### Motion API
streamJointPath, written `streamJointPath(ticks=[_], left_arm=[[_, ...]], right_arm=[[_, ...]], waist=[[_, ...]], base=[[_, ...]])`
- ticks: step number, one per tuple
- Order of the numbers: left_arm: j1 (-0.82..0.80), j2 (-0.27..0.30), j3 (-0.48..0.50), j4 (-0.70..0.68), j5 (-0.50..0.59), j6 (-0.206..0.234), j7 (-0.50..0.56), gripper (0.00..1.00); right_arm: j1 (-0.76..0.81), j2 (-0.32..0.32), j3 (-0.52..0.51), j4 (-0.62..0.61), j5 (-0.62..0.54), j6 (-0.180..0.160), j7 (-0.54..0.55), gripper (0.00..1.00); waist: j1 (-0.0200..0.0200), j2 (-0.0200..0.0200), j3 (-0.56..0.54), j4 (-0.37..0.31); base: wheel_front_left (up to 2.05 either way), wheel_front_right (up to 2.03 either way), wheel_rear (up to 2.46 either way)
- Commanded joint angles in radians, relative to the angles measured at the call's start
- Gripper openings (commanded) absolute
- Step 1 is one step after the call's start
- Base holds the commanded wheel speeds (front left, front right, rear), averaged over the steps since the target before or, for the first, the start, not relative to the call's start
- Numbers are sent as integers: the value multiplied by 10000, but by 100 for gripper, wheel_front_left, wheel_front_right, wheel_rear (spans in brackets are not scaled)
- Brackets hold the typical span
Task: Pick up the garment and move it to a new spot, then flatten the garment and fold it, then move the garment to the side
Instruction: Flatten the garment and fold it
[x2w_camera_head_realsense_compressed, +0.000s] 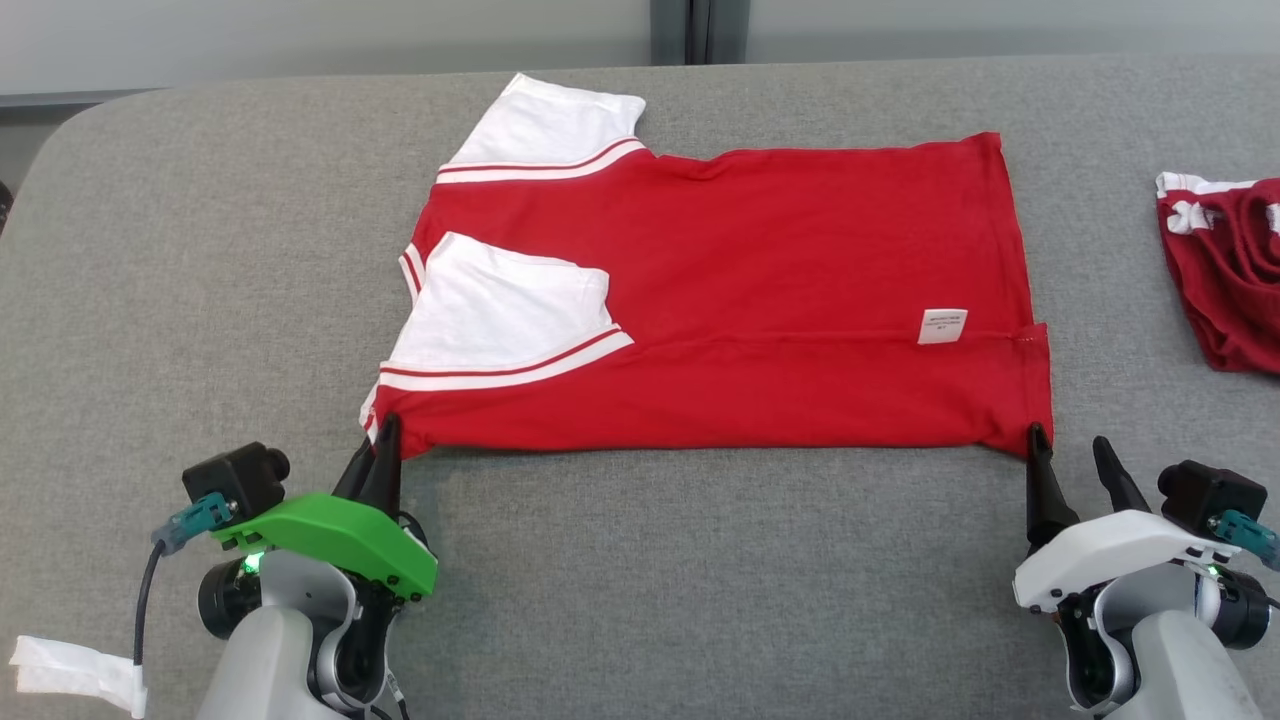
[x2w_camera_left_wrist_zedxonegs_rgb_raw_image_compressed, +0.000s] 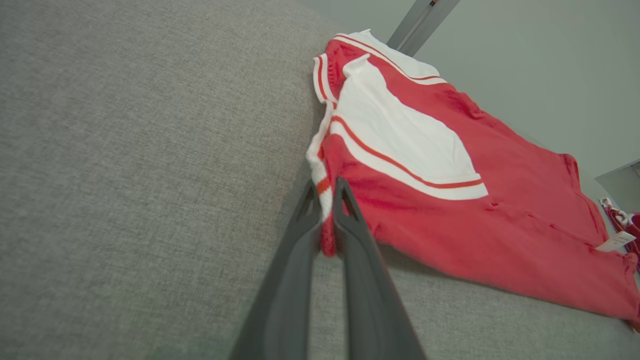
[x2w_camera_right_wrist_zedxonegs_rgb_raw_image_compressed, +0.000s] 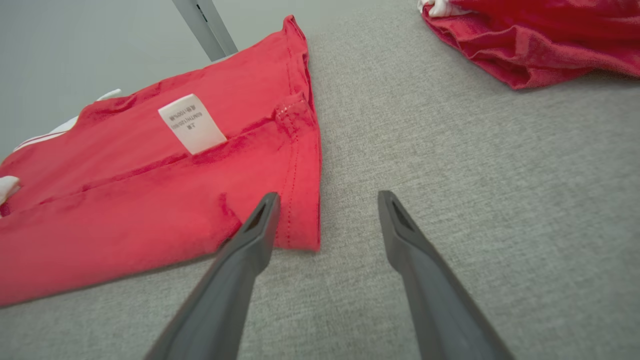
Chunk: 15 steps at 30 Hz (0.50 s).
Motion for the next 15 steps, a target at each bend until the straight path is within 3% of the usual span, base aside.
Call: streamJointPath(ticks=[1, 12, 13, 14, 15], left_arm=[[163, 62, -29, -133, 23, 46, -13, 0], [500, 28, -257, -975, 76, 216, 12, 0], [515, 29, -273, -1014, 85, 217, 16, 0], [531, 37, -292, -1071, 95, 227, 27, 0], [549, 50, -304, -1115, 95, 234, 33, 0]], right_arm=[[-159, -21, -34, 110, -65, 3, 75, 100], [-748, -1, 232, 1297, -313, 4, 722, 100], [-771, 1, 291, 1387, -325, 4, 780, 94], [-793, 10, 386, 1481, -319, 4, 843, 49], [-814, 21, 440, 1549, -276, 6, 887, 45]], waist=[[0, -1, 33, 61], [0, -1, 91, 268], [0, -1, 83, 277], [0, -1, 74, 289], [0, -1, 69, 294]], base=[[0, 0, 0], [0, 0, 0], [0, 0, 0], [0, 0, 0], [0, 0, 0]])
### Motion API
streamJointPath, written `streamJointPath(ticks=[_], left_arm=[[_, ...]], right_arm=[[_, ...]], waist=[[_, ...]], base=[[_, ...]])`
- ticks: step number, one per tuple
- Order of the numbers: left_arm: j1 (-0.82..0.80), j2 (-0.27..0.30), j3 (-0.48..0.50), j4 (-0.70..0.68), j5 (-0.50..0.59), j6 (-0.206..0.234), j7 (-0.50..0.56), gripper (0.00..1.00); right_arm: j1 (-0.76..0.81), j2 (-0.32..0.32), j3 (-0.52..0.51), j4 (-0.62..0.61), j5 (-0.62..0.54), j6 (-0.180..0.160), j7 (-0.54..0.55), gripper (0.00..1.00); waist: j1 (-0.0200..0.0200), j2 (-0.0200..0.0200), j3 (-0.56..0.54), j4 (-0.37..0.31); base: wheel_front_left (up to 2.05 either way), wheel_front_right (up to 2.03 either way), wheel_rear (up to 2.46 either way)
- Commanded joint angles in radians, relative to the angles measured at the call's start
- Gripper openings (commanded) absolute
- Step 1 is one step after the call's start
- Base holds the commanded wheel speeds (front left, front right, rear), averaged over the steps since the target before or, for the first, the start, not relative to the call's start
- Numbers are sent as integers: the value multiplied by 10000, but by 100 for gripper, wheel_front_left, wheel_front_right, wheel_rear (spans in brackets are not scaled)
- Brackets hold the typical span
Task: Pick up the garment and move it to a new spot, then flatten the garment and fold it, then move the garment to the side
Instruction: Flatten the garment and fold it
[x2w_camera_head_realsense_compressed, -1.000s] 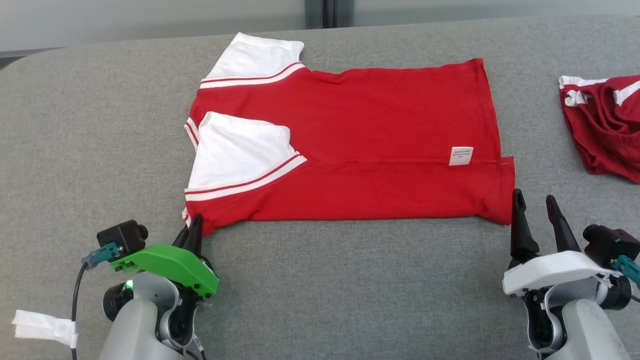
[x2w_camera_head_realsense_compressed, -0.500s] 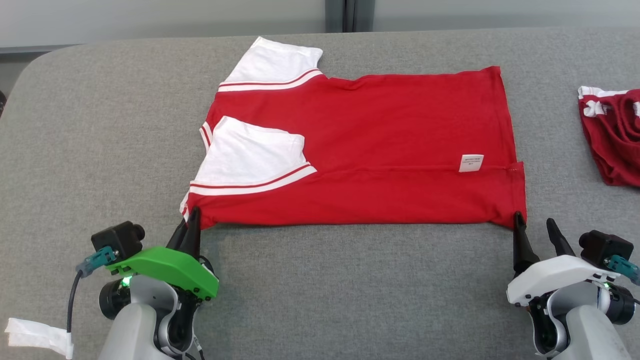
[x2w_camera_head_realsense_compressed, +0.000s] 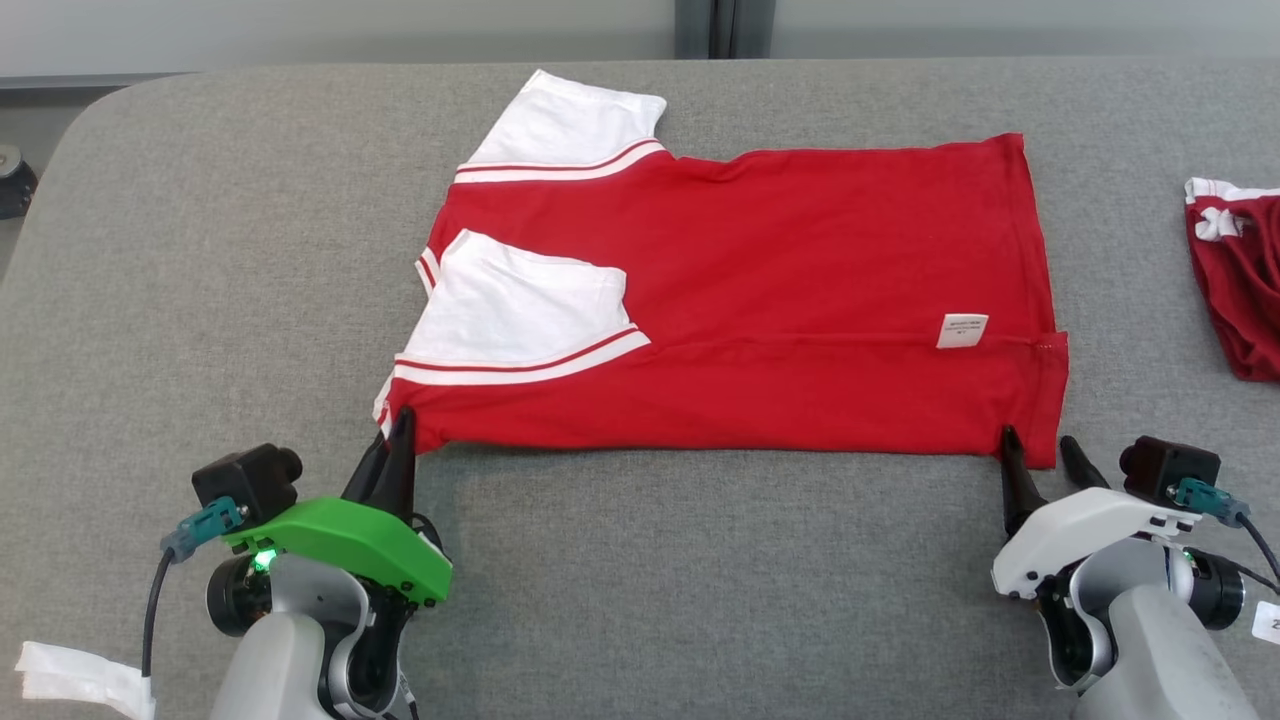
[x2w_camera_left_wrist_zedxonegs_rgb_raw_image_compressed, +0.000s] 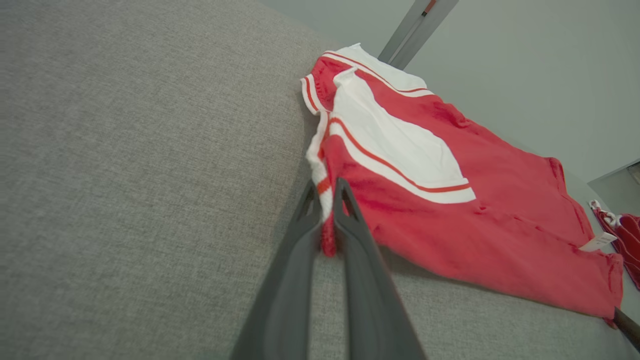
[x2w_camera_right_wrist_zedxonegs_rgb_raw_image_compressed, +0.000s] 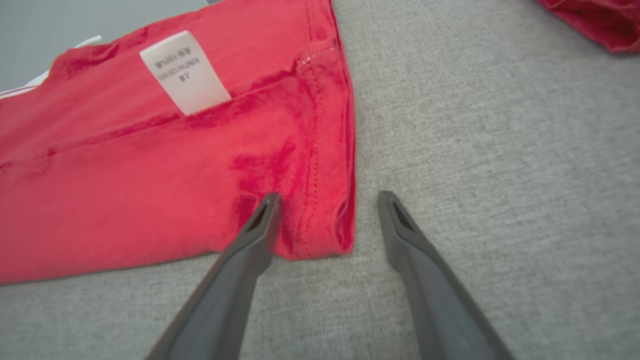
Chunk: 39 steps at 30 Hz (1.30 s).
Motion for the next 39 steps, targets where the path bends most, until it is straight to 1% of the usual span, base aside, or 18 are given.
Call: streamJointPath(ticks=[1, 2, 5, 9, 13, 18, 23, 27, 32, 33, 34, 35, 36, 39], left_arm=[[158, 83, 2, -102, 41, 63, -8, 0], [196, 110, 0, -167, 50, 71, 4, 0], [313, 223, -24, -439, 112, 79, 14, 0], [645, 394, -78, -1137, 225, 146, 92, 0], [1208, 590, -140, -2109, 266, 240, 366, 0], [2245, 732, -302, -3360, 229, 511, 903, 0], [3243, 759, -341, -3971, 53, 805, 1296, 0], [3770, 695, -373, -3934, -132, 987, 1538, 0], [3872, 680, -306, -3243, -339, 982, 1594, 0], [3848, 676, -312, -3150, -348, 974, 1589, 0], [3816, 682, -308, -3040, -349, 956, 1556, 15], [3774, 704, -301, -2984, -312, 949, 1507, 57], [3705, 732, -277, -2936, -285, 950, 1461, 100], [3510, 888, -180, -2988, -177, 974, 1351, 100]], right_arm=[[2, 77, 134, 221, 51, 8, 162, 25], [-17, 74, 156, 206, 84, 8, 130, 0], [-15, 61, 89, -39, 127, 6, -40, 0], [279, 22, -80, -834, 239, 6, -84, 0], [998, 25, -139, -2143, 498, 6, 336, 0], [2490, 27, -205, -4242, 704, 6, 1196, 0], [3819, 27, -324, -5622, 931, 5, 1880, 0], [4447, 27, -298, -5903, 1207, 5, 2149, 0], [4640, 27, -118, -5514, 1438, 5, 2150, 0], [4629, 25, -132, -5427, 1388, 5, 2126, 9], [4601, 27, -136, -5311, 1315, 5, 2098, 45], [4569, 28, -115, -5243, 1287, 5, 2079, 100], [4513, 27, -98, -5187, 1297, 6, 2033, 100], [4432, 27, -124, -5145, 1208, 6, 1978, 100]], waist=[[0, 0, -14, 4], [0, 0, -31, -2], [0, 0, -94, -34], [0, 0, -245, -61], [0, 0, -392, -44], [0, 0, -478, -19], [0, 0, -486, -52], [0, 0, -547, -97], [0, 0, -700, -189], [0, 0, -723, -202], [0, 0, -744, -217], [0, 0, -759, -229], [0, 0, -772, -249], [0, 0, -802, -302]], base=[[0, 0, 0], [0, 0, 0], [0, 0, 0], [0, 0, 0], [0, 0, 0], [0, 0, 0], [0, 0, 0], [0, 0, 0], [0, 0, 0], [0, 0, 0], [0, 0, 0], [0, 0, 0], [0, 0, 0], [0, 0, 0]])
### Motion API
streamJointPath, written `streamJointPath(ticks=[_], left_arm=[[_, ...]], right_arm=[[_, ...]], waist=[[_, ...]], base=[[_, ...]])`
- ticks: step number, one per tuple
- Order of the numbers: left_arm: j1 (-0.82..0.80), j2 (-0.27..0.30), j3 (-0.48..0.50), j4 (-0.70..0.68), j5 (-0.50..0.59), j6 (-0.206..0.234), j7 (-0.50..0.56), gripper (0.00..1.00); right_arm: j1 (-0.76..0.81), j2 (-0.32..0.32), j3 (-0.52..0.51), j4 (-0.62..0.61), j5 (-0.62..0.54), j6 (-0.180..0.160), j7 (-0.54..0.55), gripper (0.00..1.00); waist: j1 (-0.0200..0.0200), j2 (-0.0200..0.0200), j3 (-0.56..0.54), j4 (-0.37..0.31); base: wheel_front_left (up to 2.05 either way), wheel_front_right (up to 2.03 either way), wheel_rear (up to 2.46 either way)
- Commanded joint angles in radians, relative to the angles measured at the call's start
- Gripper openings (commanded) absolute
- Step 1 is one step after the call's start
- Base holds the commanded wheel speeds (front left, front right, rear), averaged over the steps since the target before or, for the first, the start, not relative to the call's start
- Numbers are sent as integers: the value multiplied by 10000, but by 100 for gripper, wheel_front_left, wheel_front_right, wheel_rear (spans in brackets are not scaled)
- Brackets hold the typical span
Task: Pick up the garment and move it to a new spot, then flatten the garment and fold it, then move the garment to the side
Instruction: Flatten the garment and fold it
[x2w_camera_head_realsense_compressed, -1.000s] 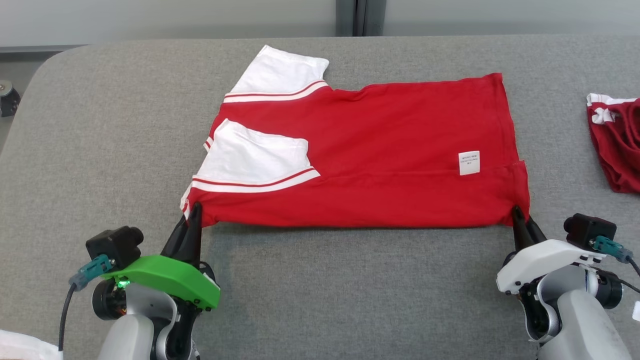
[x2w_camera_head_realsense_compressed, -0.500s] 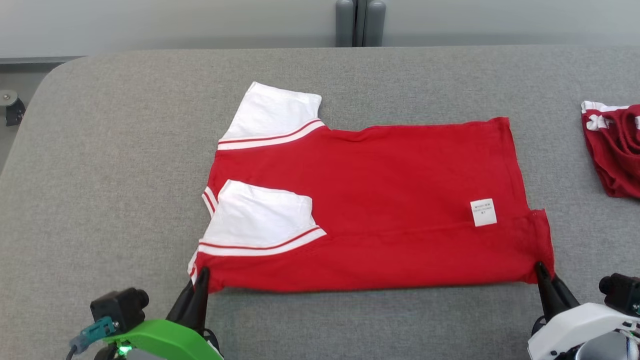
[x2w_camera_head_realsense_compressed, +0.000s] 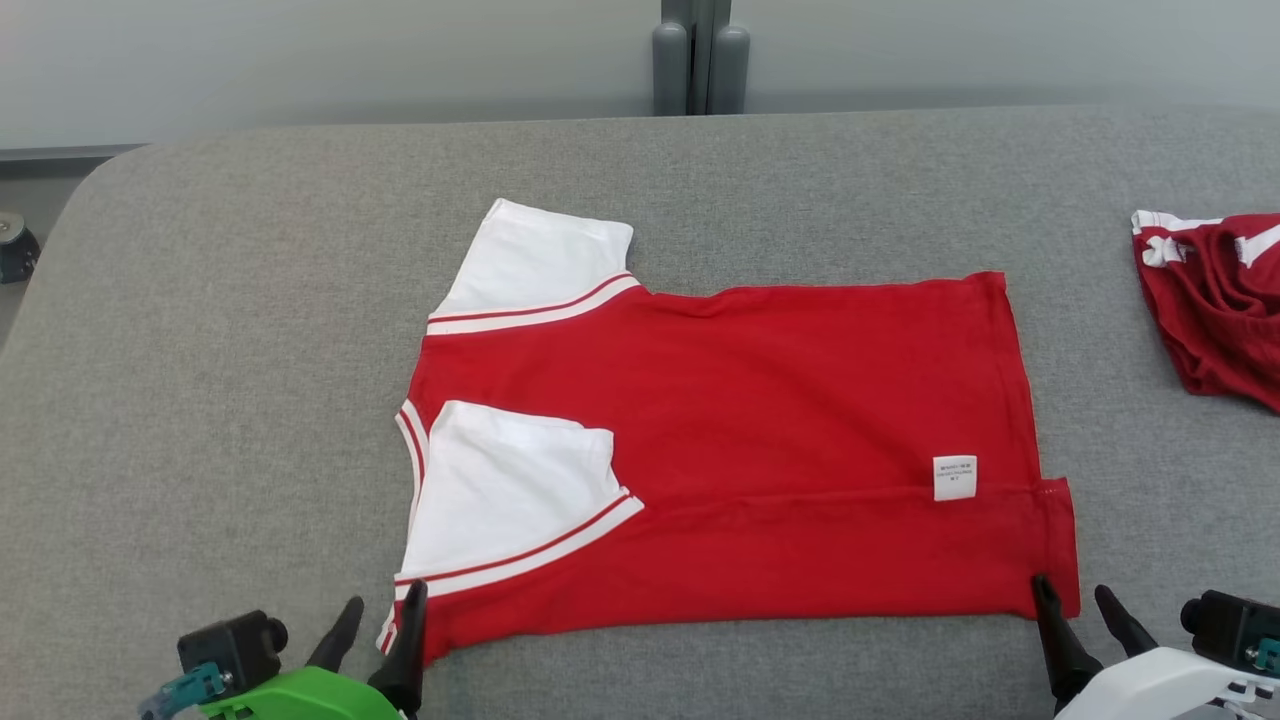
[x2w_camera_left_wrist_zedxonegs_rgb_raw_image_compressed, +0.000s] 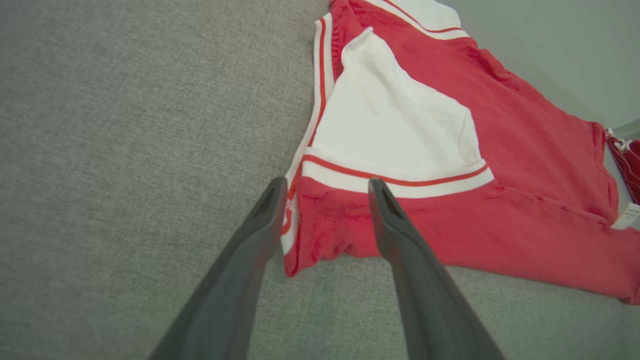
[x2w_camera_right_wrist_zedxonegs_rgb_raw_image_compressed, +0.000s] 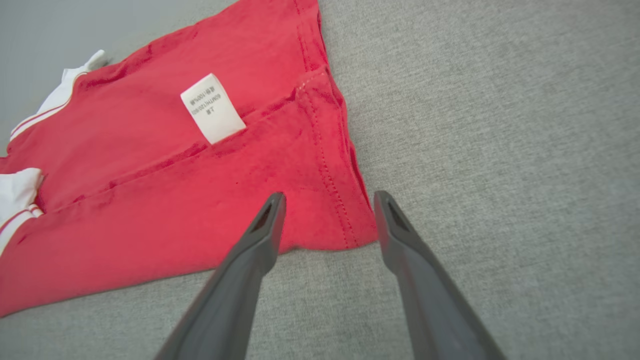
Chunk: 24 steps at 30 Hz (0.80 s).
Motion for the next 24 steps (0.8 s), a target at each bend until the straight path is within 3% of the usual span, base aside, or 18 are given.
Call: streamJointPath(ticks=[1, 10, 24], left_arm=[[-256, 183, 88, -116, 117, 7, -83, 100], [-2830, 1091, -121, -113, 702, -396, 702, 100], [-9447, 2359, -952, 3485, 1364, -1322, 3150, 100]], right_arm=[[-107, -33, -80, -24, -109, 1, -105, 100], [-942, -28, -61, -710, -791, 2, -105, 100], [-3927, -27, 2051, -1456, -1494, 2, 244, 100]], waist=[[0, 0, -12, -34], [0, 0, 406, -214], [0, 0, 2804, -1875]], base=[[0, 0, 0], [0, 0, 0], [0, 0, 0]])
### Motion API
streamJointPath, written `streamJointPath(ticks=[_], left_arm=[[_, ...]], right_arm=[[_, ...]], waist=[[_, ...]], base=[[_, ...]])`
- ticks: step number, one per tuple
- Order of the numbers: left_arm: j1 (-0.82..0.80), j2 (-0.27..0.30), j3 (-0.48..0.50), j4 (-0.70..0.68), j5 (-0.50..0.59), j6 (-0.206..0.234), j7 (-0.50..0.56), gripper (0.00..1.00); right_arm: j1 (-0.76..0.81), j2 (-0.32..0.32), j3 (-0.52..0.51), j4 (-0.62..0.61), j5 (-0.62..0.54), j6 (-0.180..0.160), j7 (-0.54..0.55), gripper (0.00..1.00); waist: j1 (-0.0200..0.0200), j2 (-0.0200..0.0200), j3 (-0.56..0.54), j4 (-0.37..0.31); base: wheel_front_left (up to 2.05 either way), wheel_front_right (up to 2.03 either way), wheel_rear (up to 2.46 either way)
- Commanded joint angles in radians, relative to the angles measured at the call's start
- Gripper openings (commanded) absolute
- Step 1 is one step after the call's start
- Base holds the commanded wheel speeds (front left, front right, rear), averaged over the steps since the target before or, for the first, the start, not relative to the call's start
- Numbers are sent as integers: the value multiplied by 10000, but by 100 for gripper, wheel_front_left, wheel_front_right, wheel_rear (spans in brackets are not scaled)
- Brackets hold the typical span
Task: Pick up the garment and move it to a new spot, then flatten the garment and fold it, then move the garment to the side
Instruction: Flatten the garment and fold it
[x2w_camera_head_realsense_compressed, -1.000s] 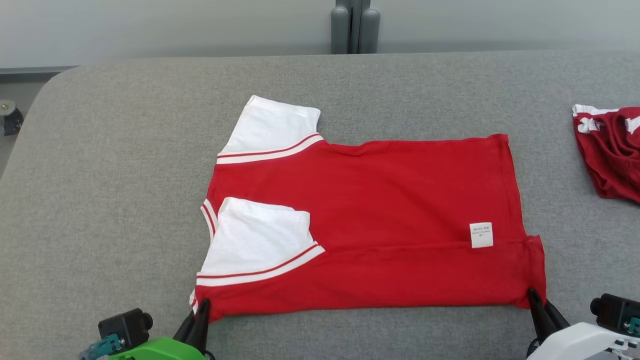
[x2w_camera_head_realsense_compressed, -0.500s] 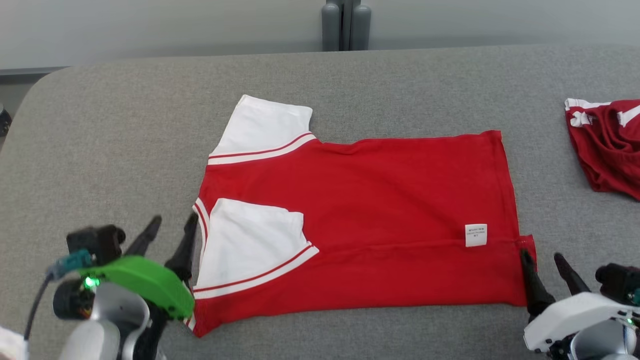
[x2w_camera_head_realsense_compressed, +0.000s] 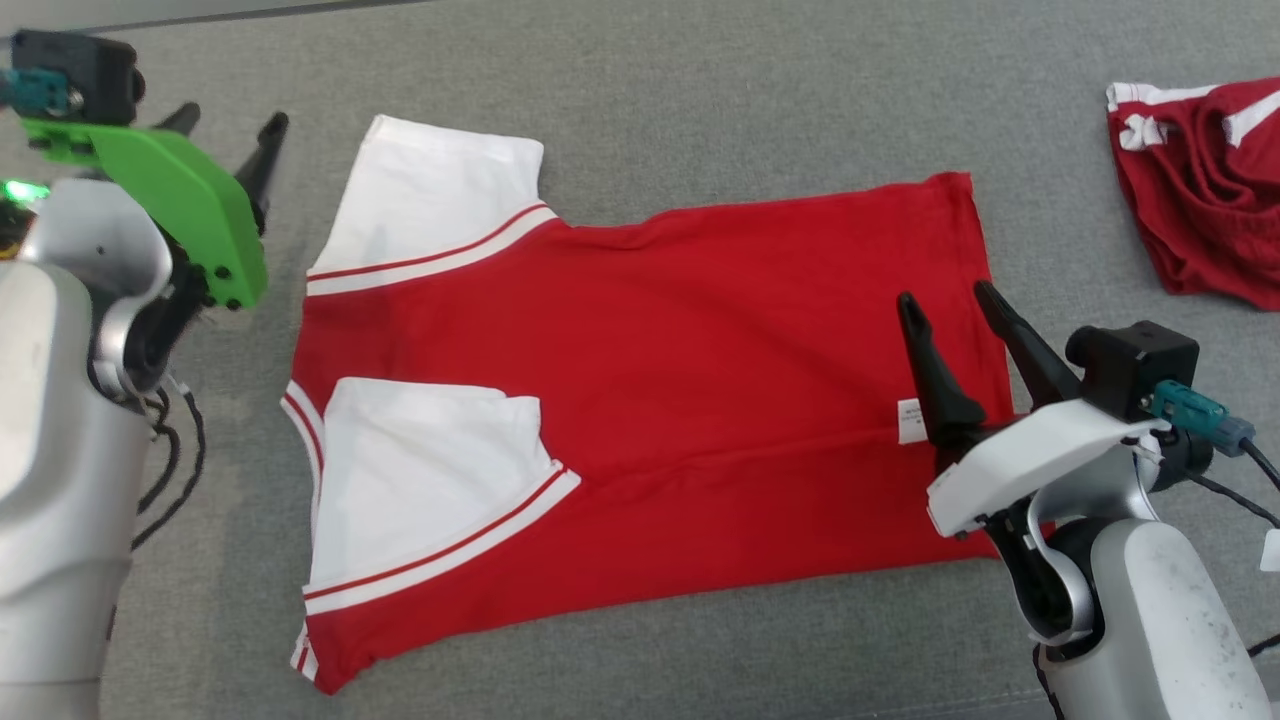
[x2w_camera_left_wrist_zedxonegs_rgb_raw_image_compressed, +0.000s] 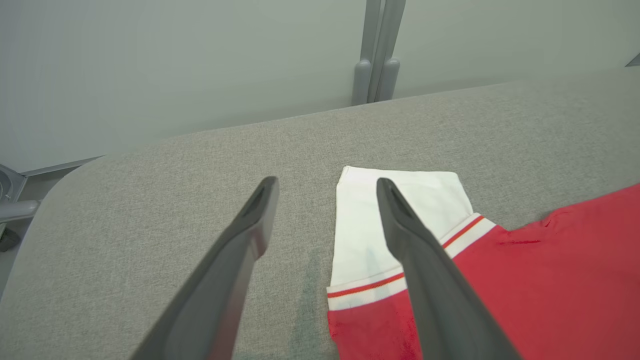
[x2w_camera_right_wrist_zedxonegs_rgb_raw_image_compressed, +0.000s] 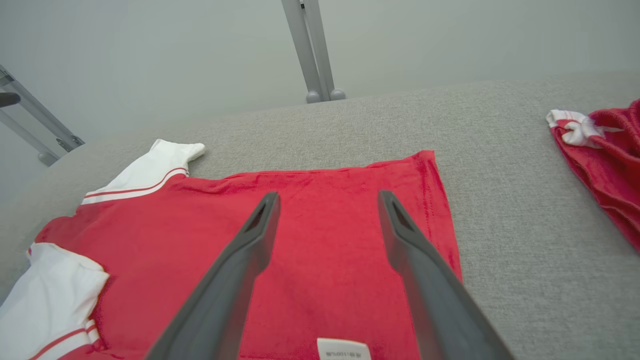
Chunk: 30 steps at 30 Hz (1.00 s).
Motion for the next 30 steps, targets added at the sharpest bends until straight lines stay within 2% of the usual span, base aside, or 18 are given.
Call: streamJointPath(ticks=[1, 6, 13, 23, 24, 26, 27, 30], left_arm=[[-444, 161, -42, 223, -3, -84, 170, 100], [-1468, 616, -233, 920, -303, -237, 838, 100], [-1663, 1148, -181, 1404, -451, -287, 886, 100], [-1471, 1246, -359, 1642, -660, -279, 940, 100], [-1446, 1217, -393, 1617, -684, -284, 934, 61], [-1426, 1173, -427, 1513, -703, -293, 802, 25], [-1415, 1143, -446, 1458, -734, -299, 717, 0], [-1387, 1051, -506, 1339, -775, -313, 421, 0]], right_arm=[[-276, -20, 108, -41, 4, 2, -85, 100], [-772, -8, 404, -53, -7, 2, -324, 100], [-966, -10, 447, 16, 123, 2, -714, 100], [-1070, -11, 393, 121, 210, 2, -919, 100], [-1131, -11, 396, 119, 212, 2, -929, 100], [-1215, -13, 382, 139, 146, 2, -893, 100], [-1260, -13, 370, 156, 64, 2, -858, 100], [-1571, -108, 400, 266, -176, 2, -695, 100]], waist=[[0, 0, 1090, -993], [0, 0, 1927, -1559], [0, 0, 2457, -1930], [0, 0, 2500, -1964], [0, 0, 2493, -1953], [0, 0, 2474, -1923], [0, 0, 2445, -1889], [0, 0, 2312, -1749]], base=[[0, 0, 0], [0, 0, 0], [0, 0, 0], [0, 0, 0], [0, 0, 0], [0, 0, 0], [0, 0, 0], [0, 0, 0]])
